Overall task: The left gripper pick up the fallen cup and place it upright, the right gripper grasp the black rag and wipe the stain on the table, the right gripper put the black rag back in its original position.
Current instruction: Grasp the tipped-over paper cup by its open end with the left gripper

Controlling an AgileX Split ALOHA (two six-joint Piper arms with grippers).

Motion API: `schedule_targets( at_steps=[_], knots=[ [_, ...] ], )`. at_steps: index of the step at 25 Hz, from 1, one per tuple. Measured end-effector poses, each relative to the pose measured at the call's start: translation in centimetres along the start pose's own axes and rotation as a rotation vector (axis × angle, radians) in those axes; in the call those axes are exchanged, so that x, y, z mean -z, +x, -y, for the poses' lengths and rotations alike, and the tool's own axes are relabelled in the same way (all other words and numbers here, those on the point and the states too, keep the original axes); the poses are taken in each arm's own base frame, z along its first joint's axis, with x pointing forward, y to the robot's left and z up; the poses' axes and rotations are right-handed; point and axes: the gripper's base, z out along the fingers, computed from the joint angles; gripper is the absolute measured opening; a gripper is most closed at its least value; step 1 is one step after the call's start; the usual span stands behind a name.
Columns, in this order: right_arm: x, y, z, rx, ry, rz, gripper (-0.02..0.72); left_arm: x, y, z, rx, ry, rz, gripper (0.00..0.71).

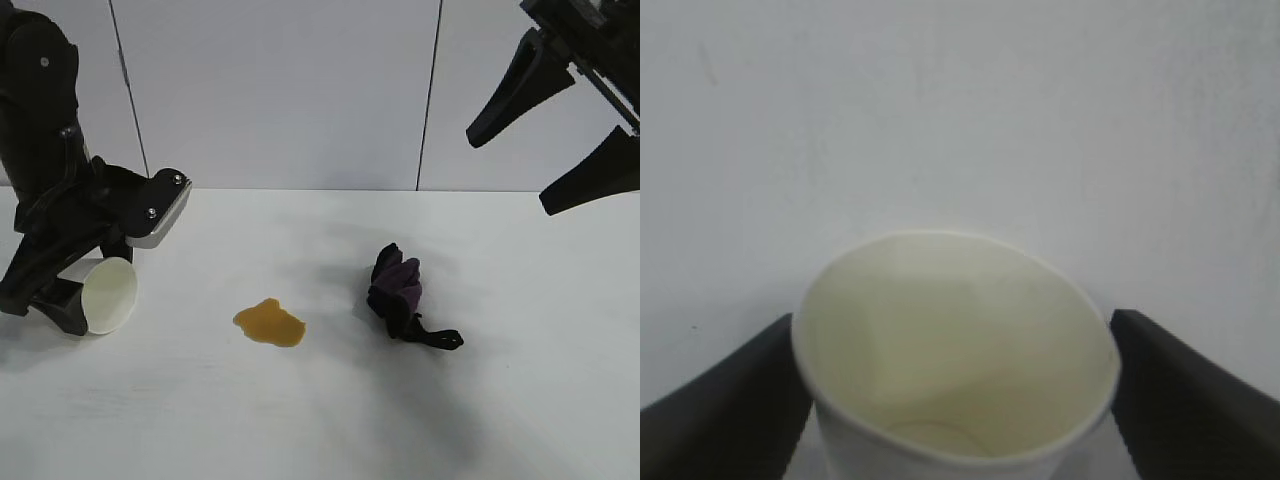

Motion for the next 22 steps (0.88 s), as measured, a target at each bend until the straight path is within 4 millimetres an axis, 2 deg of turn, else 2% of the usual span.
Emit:
schedule_targets(
  at_steps=[13,17,22],
  knots=[
    [0.0,0.0,0.0,0.0,0.0,0.0,0.545,-1.1,-0.1,0.2,0.0,0.026,-0.002,0.565],
    [0.0,0.0,0.0,0.0,0.0,0.0,0.545,-1.1,-0.1,0.2,0.0,0.025,-0.002,0.484],
    [0.0,0.0,0.0,0.0,0.0,0.0,0.545,-1.0,-0.1,0.1,0.005,0.02,-0.002,0.455]
  ],
)
